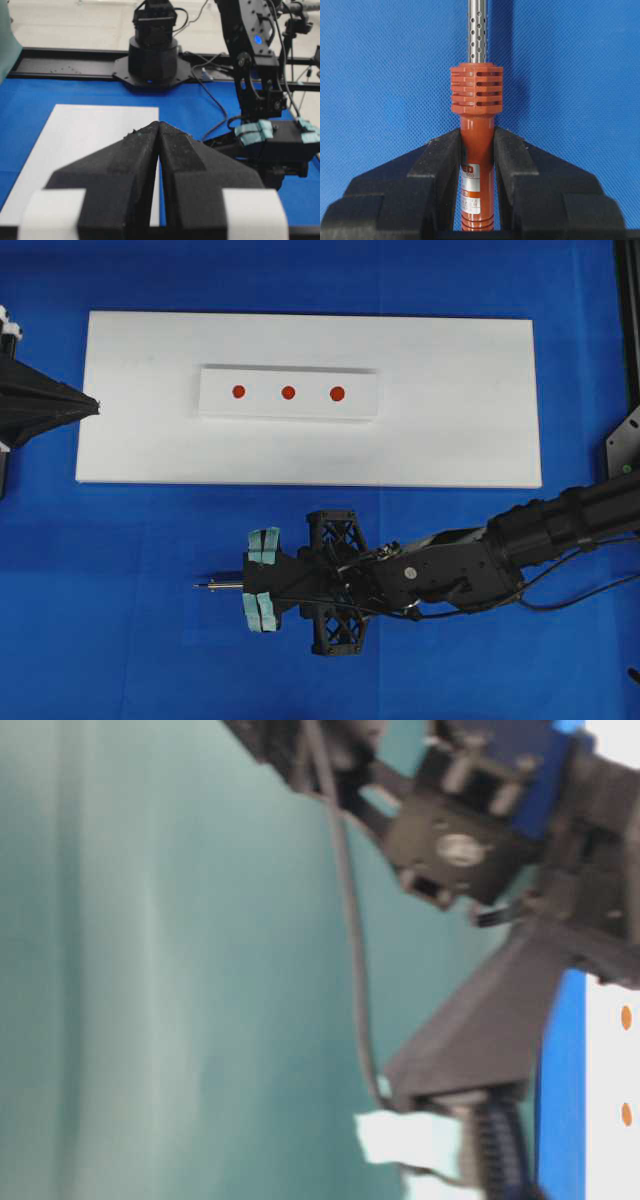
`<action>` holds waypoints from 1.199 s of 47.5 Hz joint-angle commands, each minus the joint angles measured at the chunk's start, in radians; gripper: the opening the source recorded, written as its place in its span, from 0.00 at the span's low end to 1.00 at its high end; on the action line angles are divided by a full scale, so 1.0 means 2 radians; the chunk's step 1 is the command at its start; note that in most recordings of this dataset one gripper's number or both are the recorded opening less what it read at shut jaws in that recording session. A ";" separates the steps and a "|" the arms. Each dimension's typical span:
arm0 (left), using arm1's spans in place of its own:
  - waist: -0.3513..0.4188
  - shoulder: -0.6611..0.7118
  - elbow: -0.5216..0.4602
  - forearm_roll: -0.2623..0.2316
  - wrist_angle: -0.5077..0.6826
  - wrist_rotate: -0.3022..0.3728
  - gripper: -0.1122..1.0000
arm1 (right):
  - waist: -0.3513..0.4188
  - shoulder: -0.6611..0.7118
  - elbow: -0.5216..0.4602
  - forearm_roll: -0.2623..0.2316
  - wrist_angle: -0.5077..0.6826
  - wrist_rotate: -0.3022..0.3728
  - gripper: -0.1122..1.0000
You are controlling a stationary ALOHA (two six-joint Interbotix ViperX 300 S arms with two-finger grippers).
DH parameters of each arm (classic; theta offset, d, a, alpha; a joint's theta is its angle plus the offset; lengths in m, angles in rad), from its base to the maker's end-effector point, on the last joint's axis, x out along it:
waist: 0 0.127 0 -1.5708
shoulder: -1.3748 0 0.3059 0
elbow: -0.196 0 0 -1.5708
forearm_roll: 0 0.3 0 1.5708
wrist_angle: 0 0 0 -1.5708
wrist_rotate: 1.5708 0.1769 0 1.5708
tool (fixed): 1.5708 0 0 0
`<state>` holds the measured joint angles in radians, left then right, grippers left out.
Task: Touch the tip of the soldering iron to the mark.
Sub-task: 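Lower the iron onto the table and open the right gripper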
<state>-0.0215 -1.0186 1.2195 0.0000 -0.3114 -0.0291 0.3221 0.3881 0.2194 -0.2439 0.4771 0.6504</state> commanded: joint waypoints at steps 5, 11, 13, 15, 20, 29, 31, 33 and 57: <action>-0.002 0.002 -0.008 0.001 -0.003 0.001 0.10 | 0.001 -0.008 -0.003 0.001 -0.007 -0.002 0.16; -0.002 0.002 -0.008 0.001 -0.002 0.001 0.10 | 0.000 -0.008 -0.001 0.001 -0.009 -0.002 0.16; -0.002 0.002 -0.008 0.001 -0.002 0.001 0.10 | 0.000 -0.008 -0.001 0.001 -0.009 -0.002 0.16; -0.002 0.002 -0.008 0.001 -0.003 0.001 0.10 | 0.000 -0.008 -0.001 0.001 -0.009 -0.002 0.16; -0.002 0.002 -0.008 0.002 -0.002 0.001 0.10 | 0.000 -0.008 -0.001 0.001 -0.009 -0.002 0.16; -0.002 0.002 -0.008 0.001 -0.002 0.001 0.10 | 0.000 -0.008 -0.002 0.001 -0.009 0.000 0.28; -0.002 0.002 -0.008 0.002 -0.002 0.001 0.10 | 0.000 -0.008 -0.002 0.001 -0.009 0.000 0.40; -0.002 0.002 -0.008 0.001 -0.002 0.000 0.10 | 0.000 -0.008 -0.002 0.000 -0.009 0.000 0.51; -0.002 0.002 -0.008 0.001 0.002 0.001 0.10 | 0.002 -0.084 -0.004 -0.008 0.035 -0.004 0.89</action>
<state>-0.0215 -1.0186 1.2195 0.0000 -0.3022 -0.0291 0.3237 0.2991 0.2240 -0.2546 0.5123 0.6427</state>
